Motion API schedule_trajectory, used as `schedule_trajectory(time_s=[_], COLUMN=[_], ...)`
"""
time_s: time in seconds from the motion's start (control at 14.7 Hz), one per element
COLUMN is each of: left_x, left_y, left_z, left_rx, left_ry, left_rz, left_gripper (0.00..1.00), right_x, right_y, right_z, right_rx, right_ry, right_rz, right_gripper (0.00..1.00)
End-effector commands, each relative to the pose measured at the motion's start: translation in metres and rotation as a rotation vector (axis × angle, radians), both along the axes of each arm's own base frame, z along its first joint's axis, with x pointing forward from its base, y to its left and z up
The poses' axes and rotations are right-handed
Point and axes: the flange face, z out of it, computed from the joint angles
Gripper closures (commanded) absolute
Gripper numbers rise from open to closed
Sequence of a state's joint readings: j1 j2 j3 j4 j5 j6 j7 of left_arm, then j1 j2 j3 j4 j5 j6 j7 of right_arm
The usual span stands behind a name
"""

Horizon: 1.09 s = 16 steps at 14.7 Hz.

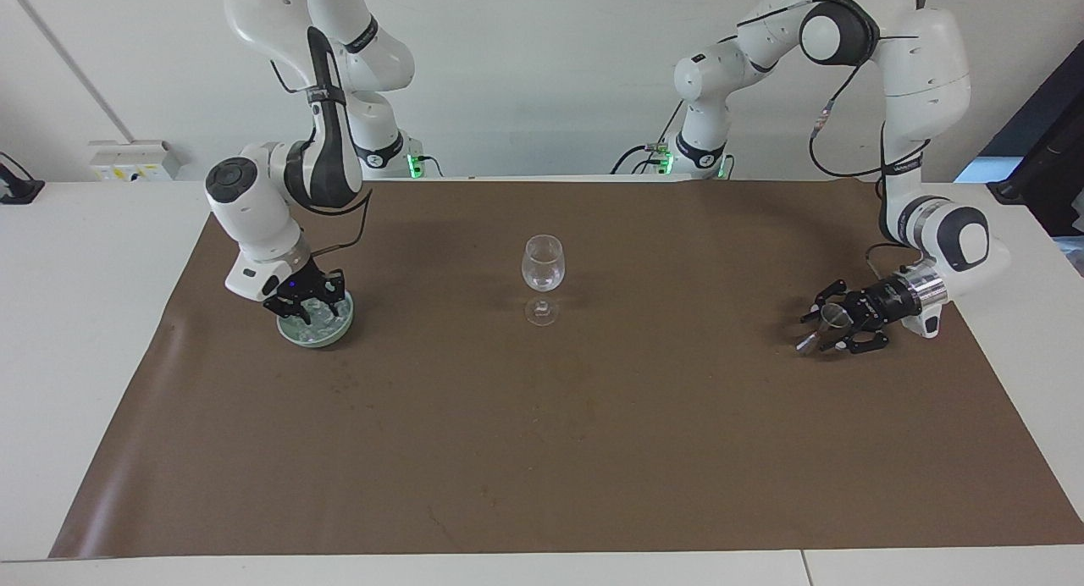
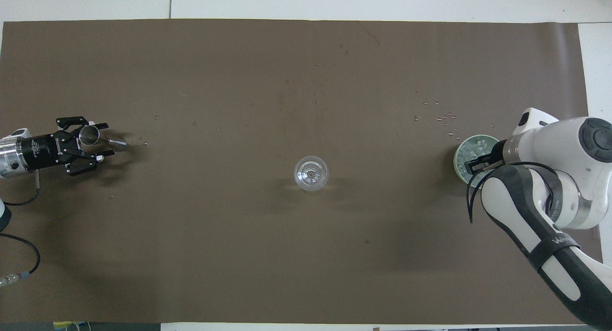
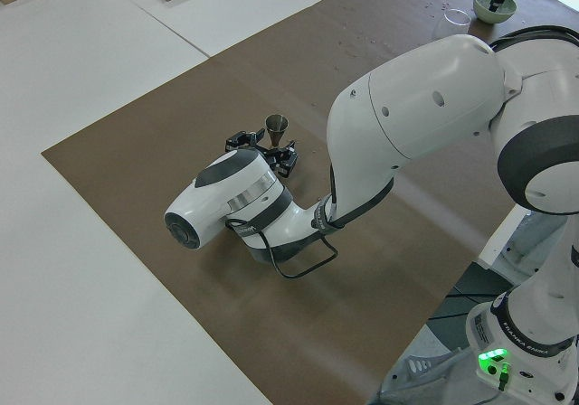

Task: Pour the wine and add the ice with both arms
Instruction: 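Set down the jigger with the left gripper while the right gripper grasps ice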

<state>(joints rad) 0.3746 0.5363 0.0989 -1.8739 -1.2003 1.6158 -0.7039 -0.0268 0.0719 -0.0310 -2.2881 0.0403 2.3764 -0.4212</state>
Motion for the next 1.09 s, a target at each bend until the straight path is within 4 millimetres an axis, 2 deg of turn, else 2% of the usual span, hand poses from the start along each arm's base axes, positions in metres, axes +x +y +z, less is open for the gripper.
schedule_trajectory(time_s=[0.0, 0.2, 0.27, 0.41, 0.55, 0.68, 0.82, 0.95, 1.02], left_x=[0.002, 0.009, 0.01, 0.025, 0.038, 0.049, 0.052, 0.049, 0.047], left_y=[0.009, 0.021, 0.033, 0.051, 0.052, 0.041, 0.035, 0.024, 0.022], left_z=[0.018, 0.036, 0.045, 0.077, 0.103, 0.131, 0.162, 0.199, 0.211], left_rx=[0.119, 0.291, 0.341, 0.487, 0.61, 0.693, 0.793, 0.821, 0.828], left_ry=[-0.027, -0.037, -0.043, -0.075, -0.089, -0.126, -0.154, -0.191, -0.204], left_rz=[-0.048, -0.165, -0.189, -0.278, -0.382, -0.427, -0.49, -0.492, -0.487], left_gripper=[0.0, 0.0, 0.0, 0.0, 0.0, 0.0, 0.0, 0.0, 0.0], right_x=[-0.005, -0.006, -0.007, -0.008, -0.01, -0.011, -0.011, -0.011, -0.011], right_y=[0.0, 0.0, -0.001, -0.001, 0.0, 0.0, 0.0, 0.0, 0.0], right_z=[0.001, 0.0, -0.001, -0.003, -0.004, -0.004, -0.004, -0.004, -0.004], right_rx=[0.012, 0.012, 0.012, 0.013, 0.013, 0.013, 0.013, 0.013, 0.013], right_ry=[-0.017, -0.014, -0.013, -0.008, -0.005, -0.005, -0.007, -0.004, -0.005], right_rz=[0.013, 0.013, 0.011, 0.008, 0.008, 0.008, 0.008, 0.008, 0.008], right_gripper=[0.55, 0.58, 0.58, 0.58, 0.58, 0.58, 0.6, 0.62, 0.64])
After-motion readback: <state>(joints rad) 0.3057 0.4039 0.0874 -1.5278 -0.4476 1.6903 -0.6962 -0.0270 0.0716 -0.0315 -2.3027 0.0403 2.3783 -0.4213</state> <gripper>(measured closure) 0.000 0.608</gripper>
